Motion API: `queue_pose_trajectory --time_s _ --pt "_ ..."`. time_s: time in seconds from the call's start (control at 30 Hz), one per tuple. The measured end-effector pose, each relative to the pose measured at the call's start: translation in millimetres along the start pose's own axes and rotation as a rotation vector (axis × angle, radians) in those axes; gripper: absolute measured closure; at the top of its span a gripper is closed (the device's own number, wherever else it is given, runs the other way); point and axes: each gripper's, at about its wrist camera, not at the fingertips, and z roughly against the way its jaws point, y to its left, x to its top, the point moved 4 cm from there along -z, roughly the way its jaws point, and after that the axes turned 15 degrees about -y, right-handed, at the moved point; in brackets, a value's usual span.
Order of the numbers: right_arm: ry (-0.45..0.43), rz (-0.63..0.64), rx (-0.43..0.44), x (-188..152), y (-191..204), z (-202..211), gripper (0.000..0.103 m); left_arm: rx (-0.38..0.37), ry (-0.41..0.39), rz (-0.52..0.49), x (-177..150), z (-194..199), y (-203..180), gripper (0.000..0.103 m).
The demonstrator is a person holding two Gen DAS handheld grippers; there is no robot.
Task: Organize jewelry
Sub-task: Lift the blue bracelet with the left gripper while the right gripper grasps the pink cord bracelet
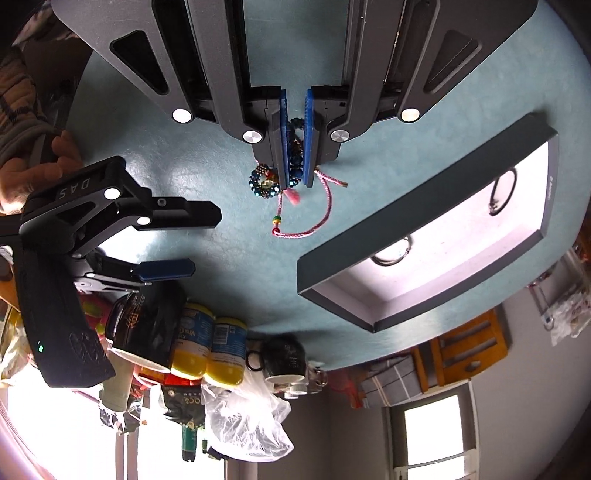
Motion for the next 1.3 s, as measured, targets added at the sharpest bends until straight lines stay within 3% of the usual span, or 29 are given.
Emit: queue_pose_trajectory --time_s 0.37,0.6,0.83,0.93,1.07,1.13,1.2,1.3 --pt "0.069 0.156 0.053 -3 35 -21 0.016 0.065 -0.079 0.075 16 33 38 0.096" --pt "0.112 0.183 0.113 7 54 -56 0.016 0.053 -0.141 0.103 34 55 49 0.096" --pt "0.096 0.271 0.2 8 85 -54 0.017 0.06 -0.154 0.107 37 62 56 0.096" --pt "0.103 0.286 0.194 7 90 -59 0.019 0.067 -0.153 0.112 36 62 61 0.096" --pt "0.109 0.27 0.204 12 91 -70 0.039 0.078 -0.157 0.107 36 66 64 0.096" --pt "0.129 0.276 0.207 10 91 -74 0.062 0.083 -0.159 0.111 36 67 67 0.096" --pt "0.126 0.289 0.212 9 93 -74 0.095 0.089 -0.162 0.115 36 69 70 0.096" --pt "0.068 0.287 0.222 18 95 -64 0.098 0.1 -0.168 0.122 37 71 76 0.096"
